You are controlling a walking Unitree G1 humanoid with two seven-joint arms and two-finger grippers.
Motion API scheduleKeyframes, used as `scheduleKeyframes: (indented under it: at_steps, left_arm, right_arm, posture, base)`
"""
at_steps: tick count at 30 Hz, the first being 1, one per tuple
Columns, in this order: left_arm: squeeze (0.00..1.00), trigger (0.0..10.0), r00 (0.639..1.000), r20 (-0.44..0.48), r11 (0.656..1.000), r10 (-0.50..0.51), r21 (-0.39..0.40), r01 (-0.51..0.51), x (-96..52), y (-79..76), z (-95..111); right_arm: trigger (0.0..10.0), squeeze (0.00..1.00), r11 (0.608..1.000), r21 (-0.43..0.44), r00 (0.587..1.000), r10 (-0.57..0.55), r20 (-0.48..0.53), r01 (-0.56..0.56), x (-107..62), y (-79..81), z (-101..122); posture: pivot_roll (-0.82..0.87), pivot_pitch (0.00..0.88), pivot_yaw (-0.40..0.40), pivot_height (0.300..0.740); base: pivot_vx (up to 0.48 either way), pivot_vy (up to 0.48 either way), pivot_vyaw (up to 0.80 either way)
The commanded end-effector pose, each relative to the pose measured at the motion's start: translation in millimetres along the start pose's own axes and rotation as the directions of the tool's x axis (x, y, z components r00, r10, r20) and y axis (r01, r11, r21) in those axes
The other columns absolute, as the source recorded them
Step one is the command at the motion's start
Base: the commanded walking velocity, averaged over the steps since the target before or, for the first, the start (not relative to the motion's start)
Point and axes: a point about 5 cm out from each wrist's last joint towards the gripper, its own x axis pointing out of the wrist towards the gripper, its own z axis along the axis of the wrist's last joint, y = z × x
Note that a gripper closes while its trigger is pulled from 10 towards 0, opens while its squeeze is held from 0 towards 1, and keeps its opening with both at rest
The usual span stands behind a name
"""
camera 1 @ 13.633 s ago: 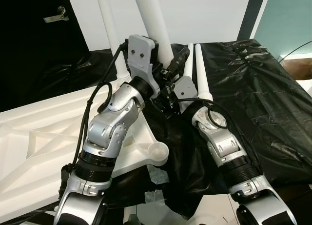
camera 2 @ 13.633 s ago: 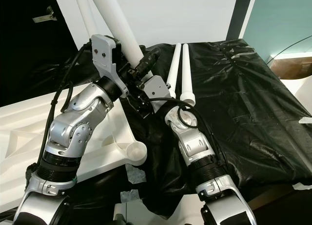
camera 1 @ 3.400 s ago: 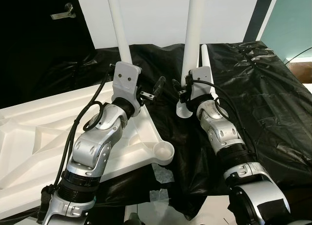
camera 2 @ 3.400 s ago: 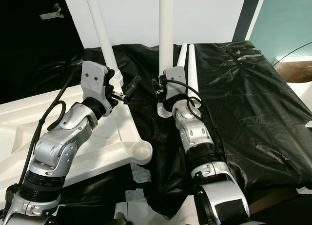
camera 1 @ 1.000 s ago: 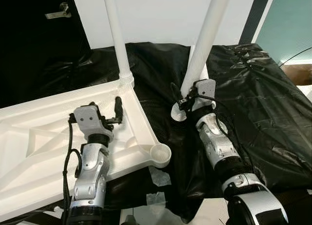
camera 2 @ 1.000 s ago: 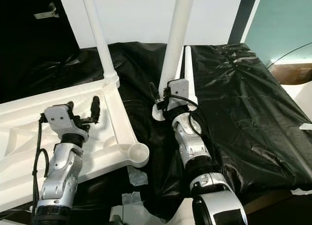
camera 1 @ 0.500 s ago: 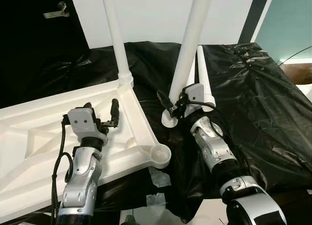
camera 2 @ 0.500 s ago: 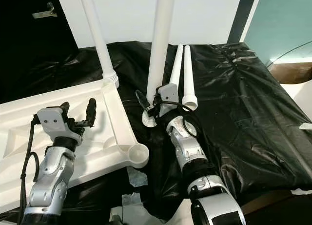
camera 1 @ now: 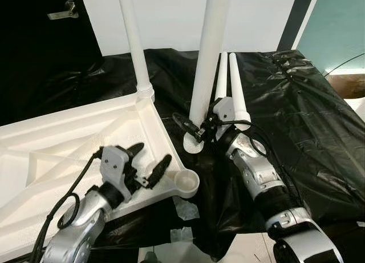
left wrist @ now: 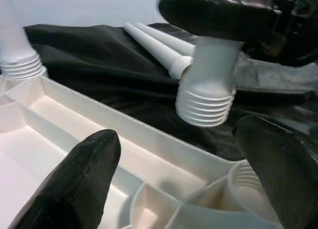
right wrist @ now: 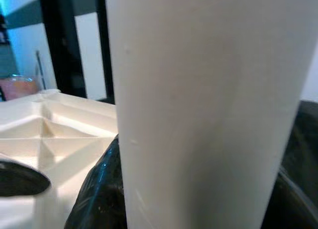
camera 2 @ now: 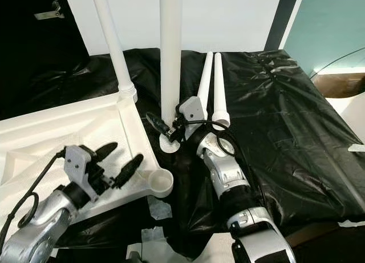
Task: Building children table
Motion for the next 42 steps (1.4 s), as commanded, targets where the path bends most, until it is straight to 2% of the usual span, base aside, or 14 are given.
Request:
scheduleKeyframes:
  at_steps: [1,6,9,14,19,20,22,25,26,27,32,37,38,42]
  left_arm:
    - [0.0,10.0,0.996,-0.027,0.996,-0.09,-0.009,0.089,-3.1,-6.8,-0.7]
    - [0.0,10.0,0.988,-0.057,0.99,-0.144,-0.015,0.143,-7.7,-12.3,-1.1]
    - [0.0,10.0,0.976,-0.114,0.983,-0.183,-0.018,0.182,-13.5,-17.1,-5.4]
    - [0.0,10.0,0.952,-0.18,0.968,-0.249,-0.037,0.247,-21.4,-26.3,-10.3]
    - [0.0,10.0,0.935,-0.214,0.959,-0.284,-0.058,0.278,-25.1,-30.6,-13.3]
    - [0.0,10.0,0.914,-0.265,0.951,-0.308,-0.055,0.305,-28.3,-34.1,-18.6]
    - [0.0,10.0,0.905,-0.29,0.949,-0.312,-0.055,0.31,-29.3,-34.8,-21.6]
    - [0.0,10.0,0.898,-0.31,0.949,-0.312,-0.055,0.311,-29.9,-35.0,-24.1]
    - [0.0,10.0,0.891,-0.334,0.95,-0.306,-0.05,0.308,-30.2,-34.1,-27.2]
    - [0.0,10.0,0.878,-0.397,0.959,-0.268,-0.023,0.282,-29.8,-29.9,-35.6]
    - [0.0,10.0,0.857,-0.46,0.964,-0.232,0.012,0.267,-30.2,-26.0,-43.3]
    - [0.0,10.0,0.871,-0.455,0.972,-0.186,0.043,0.23,-23.9,-20.8,-44.1]
    - [0.0,10.0,0.88,-0.45,0.975,-0.154,0.072,0.208,-19.0,-16.6,-43.6]
    - [0.0,10.0,0.895,-0.428,0.978,-0.123,0.099,0.182,-10.4,-12.6,-40.8]
  right_arm:
    - [10.0,0.0,0.999,0.026,0.999,0.044,0.018,-0.044,2.7,8.0,4.1]
    - [10.0,0.0,0.994,0.055,0.995,0.092,0.03,-0.094,4.9,16.7,7.0]
    - [10.0,0.0,0.987,0.088,0.991,0.134,0.021,-0.136,6.5,28.4,4.7]
    - [10.0,0.0,0.98,0.117,0.986,0.166,-0.006,-0.164,4.4,38.9,1.2]
    - [10.0,0.0,0.977,0.125,0.984,0.175,-0.022,-0.171,2.3,42.3,-0.8]
    - [10.0,0.0,0.978,0.127,0.984,0.172,-0.043,-0.165,-1.2,42.8,-3.1]
    - [10.0,0.0,0.979,0.127,0.985,0.167,-0.05,-0.159,-2.4,42.0,-3.9]
    - [10.0,0.0,0.98,0.129,0.985,0.162,-0.055,-0.154,-3.3,41.0,-4.1]
    - [10.0,0.0,0.98,0.13,0.985,0.16,-0.058,-0.151,-3.8,40.6,-3.7]
    - [10.0,0.0,0.979,0.136,0.985,0.159,-0.064,-0.149,-4.6,40.3,-3.7]
    - [10.0,0.0,0.974,0.158,0.981,0.176,-0.078,-0.163,-6.6,43.7,-3.5]
    - [10.0,0.0,0.959,0.185,0.967,0.234,-0.102,-0.213,-10.2,53.2,-6.9]
    - [10.0,0.0,0.955,0.186,0.96,0.255,-0.113,-0.232,-11.9,57.2,-7.5]
    - [10.0,0.0,0.953,0.186,0.957,0.264,-0.121,-0.239,-14.1,59.9,-6.9]
  posture:
    - [0.17,0.035,-0.014,0.74]
    - [0.17,0.033,-0.015,0.74]
    - [0.18,0.028,-0.016,0.74]
    - [0.18,0.024,-0.017,0.74]
    - [0.18,0.023,-0.017,0.74]
    - [0.18,0.024,-0.013,0.74]
    - [0.18,0.025,-0.012,0.74]
    - [0.18,0.025,-0.012,0.74]
    - [0.17,0.026,-0.01,0.74]
    - [0.17,0.026,-0.009,0.74]
    - [0.17,0.026,-0.009,0.74]
    - [0.17,0.027,-0.008,0.74]
    - [0.17,0.031,-0.011,0.74]
    - [0.16,0.038,-0.009,0.74]
  base:
    - [0.0,0.0,0.0]
    - [0.0,0.0,0.0]
    - [0.0,0.0,0.0]
    - [0.0,0.0,0.0]
    - [0.0,0.0,0.0]
    - [0.0,0.0,0.0]
    - [0.0,0.0,0.0]
    - [0.0,0.0,0.0]
    - [0.0,0.0,0.0]
    - [0.0,0.0,0.0]
    - [0.0,0.0,0.0]
    - [0.0,0.0,0.0]
    - [0.0,0.0,0.0]
    - [0.0,0.0,0.0]
